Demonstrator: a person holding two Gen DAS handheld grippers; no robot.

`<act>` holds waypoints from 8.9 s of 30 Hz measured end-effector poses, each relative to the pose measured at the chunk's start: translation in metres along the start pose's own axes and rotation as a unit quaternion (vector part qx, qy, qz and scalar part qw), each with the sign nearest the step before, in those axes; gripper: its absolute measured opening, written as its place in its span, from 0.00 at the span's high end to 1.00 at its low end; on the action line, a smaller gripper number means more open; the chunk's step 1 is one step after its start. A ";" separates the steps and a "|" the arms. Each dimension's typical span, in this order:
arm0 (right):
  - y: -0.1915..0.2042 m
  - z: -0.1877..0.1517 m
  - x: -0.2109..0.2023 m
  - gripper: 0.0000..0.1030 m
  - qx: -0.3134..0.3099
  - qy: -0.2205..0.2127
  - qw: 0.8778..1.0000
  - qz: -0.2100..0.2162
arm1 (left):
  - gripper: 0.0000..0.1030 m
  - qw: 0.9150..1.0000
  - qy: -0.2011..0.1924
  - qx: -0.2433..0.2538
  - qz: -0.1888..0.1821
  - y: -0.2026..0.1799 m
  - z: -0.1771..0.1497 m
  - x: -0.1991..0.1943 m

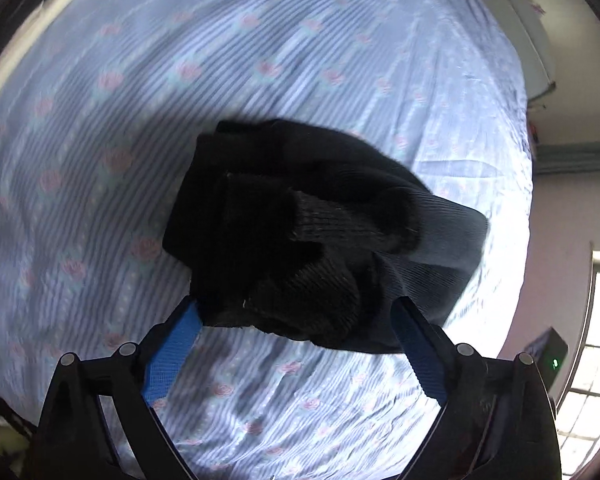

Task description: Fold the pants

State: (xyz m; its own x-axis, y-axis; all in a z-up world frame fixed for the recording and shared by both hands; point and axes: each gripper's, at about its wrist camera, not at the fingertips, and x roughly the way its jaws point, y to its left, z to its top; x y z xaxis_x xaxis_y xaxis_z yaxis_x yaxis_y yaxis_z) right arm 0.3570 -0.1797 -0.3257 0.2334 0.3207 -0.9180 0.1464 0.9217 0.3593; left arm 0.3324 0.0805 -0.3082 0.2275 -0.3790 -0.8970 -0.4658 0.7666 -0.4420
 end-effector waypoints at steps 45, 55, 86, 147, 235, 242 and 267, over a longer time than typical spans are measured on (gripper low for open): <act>0.028 0.009 0.030 0.29 -0.044 -0.022 0.997 -0.062 | 0.79 0.987 -0.084 0.116 -0.074 -0.049 0.007 -0.075; 0.000 0.010 0.014 0.30 -0.050 -0.035 0.995 -0.072 | 0.82 0.994 -0.071 0.059 -0.064 -0.020 0.009 -0.052; 0.045 0.060 0.012 0.32 -0.076 -0.029 0.997 0.012 | 0.39 0.998 -0.053 0.017 -0.010 0.047 0.012 -0.017; 0.032 -0.018 -0.108 0.57 -0.052 -0.115 0.986 0.106 | 0.64 0.971 -0.148 0.035 -0.184 0.010 -0.046 -0.118; 0.451 -0.133 -0.109 0.09 -0.277 -0.232 0.932 0.016 | 0.00 0.872 -0.411 0.189 0.185 0.252 0.034 -0.423; 0.369 -0.167 -0.177 0.09 -0.255 -0.278 0.926 -0.022 | 0.00 0.857 -0.405 0.266 0.175 0.173 -0.055 -0.405; 0.138 -0.268 -0.326 0.09 -0.155 -0.318 0.932 -0.073 | 0.00 0.851 -0.383 0.349 0.087 0.018 -0.253 -0.368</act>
State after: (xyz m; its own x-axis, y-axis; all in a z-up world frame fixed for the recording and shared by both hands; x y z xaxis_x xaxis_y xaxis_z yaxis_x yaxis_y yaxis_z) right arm 0.0436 -0.0984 -0.0221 0.7705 0.0832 -0.6320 -0.0407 0.9958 0.0815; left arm 0.0236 0.1027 0.0147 0.8219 0.0154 -0.5694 0.0109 0.9990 0.0427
